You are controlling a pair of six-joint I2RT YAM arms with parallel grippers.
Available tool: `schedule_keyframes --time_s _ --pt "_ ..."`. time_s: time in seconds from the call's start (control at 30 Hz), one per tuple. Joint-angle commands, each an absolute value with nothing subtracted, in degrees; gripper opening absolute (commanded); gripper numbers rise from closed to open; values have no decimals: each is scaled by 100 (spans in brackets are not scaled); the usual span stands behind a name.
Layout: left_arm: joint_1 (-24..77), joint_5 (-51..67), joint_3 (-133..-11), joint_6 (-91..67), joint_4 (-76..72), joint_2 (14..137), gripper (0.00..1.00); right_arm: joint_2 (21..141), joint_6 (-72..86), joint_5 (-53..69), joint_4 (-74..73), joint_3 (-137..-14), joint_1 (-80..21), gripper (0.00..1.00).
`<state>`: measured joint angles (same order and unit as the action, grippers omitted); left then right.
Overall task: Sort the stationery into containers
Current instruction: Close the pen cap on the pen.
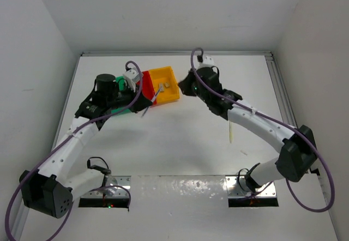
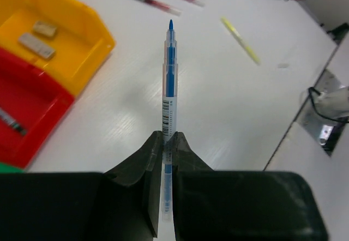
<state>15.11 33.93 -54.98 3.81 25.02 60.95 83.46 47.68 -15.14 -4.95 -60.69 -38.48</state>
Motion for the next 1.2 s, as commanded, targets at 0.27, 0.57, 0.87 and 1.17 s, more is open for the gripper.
schedule_keyframes --time_s 0.27,0.57,0.87,1.17 --pt "1942 3902 -4869 -949 563 5976 0 8507 3278 -773 1169 -7374 -4544 0" --pt "1881 3718 -5010 -809 642 5775 0 8315 3094 -975 1063 -7269 -4570 0" --pt "1819 3648 -5080 -694 659 5818 0 7928 3383 -1125 1467 -6601 -4570 0" --pt "1934 3542 -5107 -765 598 5818 0 7717 4069 -1415 2329 -5933 -4570 0"
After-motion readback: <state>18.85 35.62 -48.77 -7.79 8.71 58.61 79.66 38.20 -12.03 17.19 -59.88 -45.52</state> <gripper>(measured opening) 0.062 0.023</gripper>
